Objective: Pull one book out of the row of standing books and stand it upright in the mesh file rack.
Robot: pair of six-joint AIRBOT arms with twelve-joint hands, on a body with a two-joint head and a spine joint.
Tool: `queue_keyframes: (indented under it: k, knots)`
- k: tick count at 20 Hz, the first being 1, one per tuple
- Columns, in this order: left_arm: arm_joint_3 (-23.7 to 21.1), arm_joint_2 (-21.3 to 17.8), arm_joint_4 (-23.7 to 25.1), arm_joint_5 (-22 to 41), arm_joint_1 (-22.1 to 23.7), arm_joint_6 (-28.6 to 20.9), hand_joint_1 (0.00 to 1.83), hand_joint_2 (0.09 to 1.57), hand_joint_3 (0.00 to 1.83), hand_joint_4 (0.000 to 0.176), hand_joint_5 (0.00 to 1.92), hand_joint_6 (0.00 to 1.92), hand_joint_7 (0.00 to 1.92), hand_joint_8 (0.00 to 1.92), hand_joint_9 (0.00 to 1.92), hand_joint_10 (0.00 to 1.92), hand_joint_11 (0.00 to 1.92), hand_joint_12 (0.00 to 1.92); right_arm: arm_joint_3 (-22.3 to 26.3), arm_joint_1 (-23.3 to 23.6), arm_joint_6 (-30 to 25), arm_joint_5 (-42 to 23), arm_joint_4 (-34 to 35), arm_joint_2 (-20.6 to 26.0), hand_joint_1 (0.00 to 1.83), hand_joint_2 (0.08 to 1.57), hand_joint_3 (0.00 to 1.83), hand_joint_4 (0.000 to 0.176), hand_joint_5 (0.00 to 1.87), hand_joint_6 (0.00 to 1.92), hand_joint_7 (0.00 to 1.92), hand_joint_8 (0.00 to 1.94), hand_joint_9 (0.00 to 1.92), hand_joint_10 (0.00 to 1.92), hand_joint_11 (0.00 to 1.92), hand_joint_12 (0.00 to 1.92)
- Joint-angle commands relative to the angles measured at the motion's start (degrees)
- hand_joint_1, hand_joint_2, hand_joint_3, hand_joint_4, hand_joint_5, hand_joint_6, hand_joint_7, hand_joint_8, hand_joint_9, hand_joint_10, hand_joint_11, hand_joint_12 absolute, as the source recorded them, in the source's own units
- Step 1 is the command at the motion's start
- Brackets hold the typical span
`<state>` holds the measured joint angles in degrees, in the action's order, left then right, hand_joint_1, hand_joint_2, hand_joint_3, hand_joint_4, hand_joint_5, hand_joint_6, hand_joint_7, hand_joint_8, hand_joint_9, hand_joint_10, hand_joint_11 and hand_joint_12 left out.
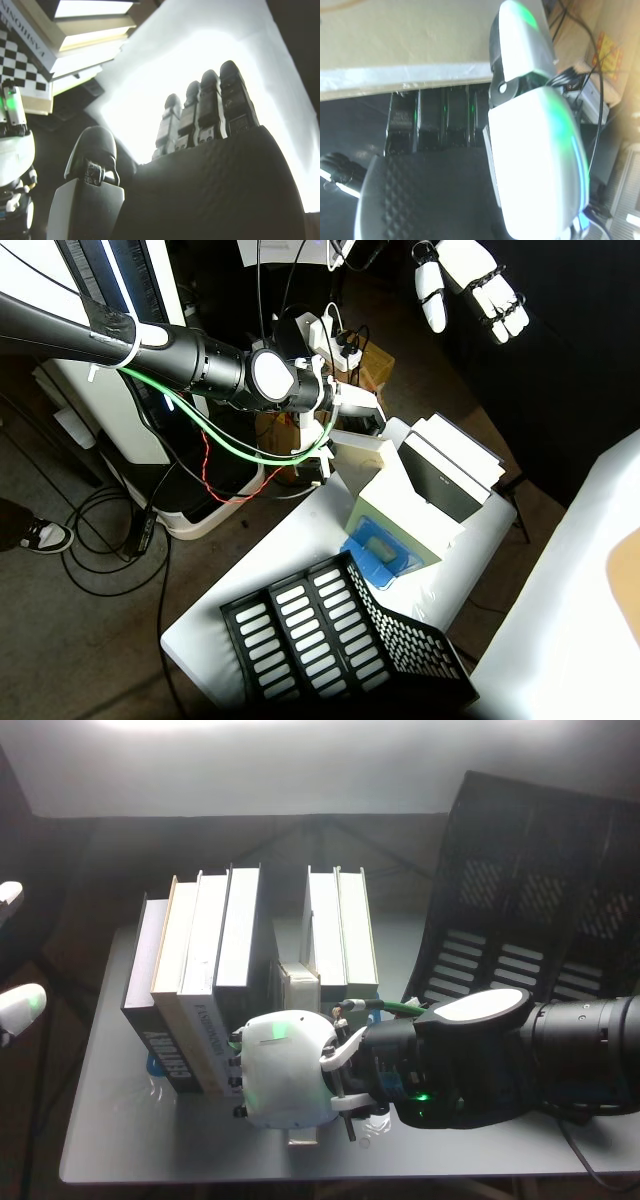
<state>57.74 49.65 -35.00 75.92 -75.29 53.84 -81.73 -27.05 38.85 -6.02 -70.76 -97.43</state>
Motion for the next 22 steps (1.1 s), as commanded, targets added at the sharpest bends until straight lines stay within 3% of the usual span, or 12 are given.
queue_keyframes:
  k: [1, 2, 3, 4, 5, 7, 8, 9, 11, 13, 18, 22]
  knots:
    - [0.4, 0.1, -0.7, 7.2, 0.1, -0.3, 0.00, 1.37, 0.00, 0.046, 0.01, 0.00, 0.00, 0.00, 0.00, 0.00, 0.00, 0.00, -0.5, 0.5, -0.2, 2.5, 0.2, 1.1, 1.33, 1.22, 0.00, 0.000, 0.82, 0.91, 0.82, 1.48, 0.65, 1.76, 0.74, 1.92]
    - [0.5, 0.1, -0.7, 7.3, 0.1, -0.3, 0.00, 1.37, 0.00, 0.047, 0.00, 0.00, 0.00, 0.00, 0.00, 0.00, 0.00, 0.00, -0.5, 0.6, -0.2, 2.5, 0.0, 1.1, 1.36, 1.19, 0.00, 0.000, 0.84, 0.88, 0.92, 1.28, 0.69, 1.64, 0.69, 1.92]
    - [0.4, 0.1, -0.7, 7.3, 0.1, -0.3, 0.00, 1.37, 0.00, 0.051, 0.01, 0.00, 0.00, 0.00, 0.00, 0.00, 0.00, 0.00, -0.2, 0.7, -0.2, 2.5, -0.1, 1.5, 1.30, 1.12, 0.00, 0.000, 1.13, 0.44, 0.97, 1.31, 1.02, 1.55, 0.87, 1.86]
    - [0.5, 0.1, -0.7, 7.3, 0.1, -0.3, 0.00, 1.37, 0.00, 0.059, 0.01, 0.00, 0.00, 0.00, 0.00, 0.00, 0.00, 0.00, 0.1, 0.8, -0.2, 2.5, -0.1, 1.8, 1.28, 1.10, 0.00, 0.000, 1.06, 0.80, 1.02, 1.09, 1.04, 1.80, 0.97, 1.91]
    - [0.5, 0.1, -0.7, 7.4, 0.1, -0.3, 0.00, 1.37, 0.00, 0.063, 0.01, 0.00, 0.00, 0.00, 0.00, 0.00, 0.00, 0.00, 0.5, 1.0, -0.2, 2.4, -0.4, 2.2, 1.26, 1.14, 0.00, 0.000, 1.03, 0.69, 0.89, 1.43, 1.02, 1.88, 0.95, 1.92]
    - [0.5, 0.1, -0.8, 7.4, 0.1, -0.3, 0.00, 1.36, 0.00, 0.077, 0.00, 0.00, 0.00, 0.00, 0.00, 0.00, 0.00, 0.00, 0.9, 1.2, -0.2, 2.0, -0.5, 2.7, 1.33, 1.21, 0.00, 0.000, 0.87, 0.88, 0.84, 1.46, 0.66, 1.69, 0.60, 1.92]
    - [0.5, 0.1, -0.8, 7.4, 0.1, -0.3, 0.00, 1.37, 0.00, 0.064, 0.01, 0.00, 0.00, 0.00, 0.00, 0.00, 0.00, 0.00, 1.1, 1.3, -0.2, 1.9, -0.5, 2.8, 1.36, 1.18, 0.00, 0.000, 0.94, 0.75, 0.90, 1.35, 0.68, 1.59, 0.74, 1.92]
    - [0.5, 0.1, -0.8, 7.5, 0.1, -0.3, 0.00, 1.37, 0.00, 0.072, 0.00, 0.00, 0.00, 0.00, 0.00, 0.00, 0.00, 0.00, 1.2, 1.4, -0.2, 1.7, -0.5, 2.9, 1.24, 1.07, 0.00, 0.000, 1.15, 0.68, 1.12, 1.59, 1.02, 1.81, 0.99, 1.92]
    - [0.4, 0.1, -0.9, 7.5, 0.1, -0.3, 0.00, 1.36, 0.00, 0.080, 0.00, 0.00, 0.00, 0.00, 0.00, 0.00, 0.00, 0.00, 1.3, 1.4, -0.2, 1.5, -0.5, 3.0, 1.31, 1.23, 0.00, 0.000, 0.74, 1.06, 0.81, 1.49, 0.67, 1.76, 0.66, 1.92]
    - [0.4, 0.1, -0.9, 7.6, 0.1, -0.3, 0.00, 1.36, 0.00, 0.072, 0.01, 0.00, 0.00, 0.00, 0.00, 0.00, 0.00, 0.00, 1.5, 1.4, -0.2, 1.4, -0.5, 3.5, 1.30, 1.11, 0.00, 0.000, 1.13, 0.49, 1.01, 1.24, 0.92, 1.54, 0.69, 1.84]
    - [0.5, 0.2, -1.0, 7.6, 0.1, -0.3, 0.00, 1.36, 0.00, 0.063, 0.01, 0.01, 0.00, 0.00, 0.00, 0.00, 0.00, 0.00, 2.4, 1.7, -0.2, 0.3, 0.6, 4.9, 1.36, 1.17, 0.01, 0.000, 0.86, 1.06, 0.95, 1.14, 0.66, 1.55, 0.37, 1.91]
    - [1.5, 0.3, -0.9, 6.2, 0.1, -0.7, 0.05, 1.36, 0.00, 0.065, 0.02, 0.01, 0.00, 0.00, 0.00, 0.00, 0.00, 0.00, 2.0, 1.7, -0.3, 0.6, 0.7, 5.0, 1.38, 1.11, 0.00, 0.000, 0.91, 1.03, 1.12, 0.78, 0.81, 1.37, 0.43, 1.79]
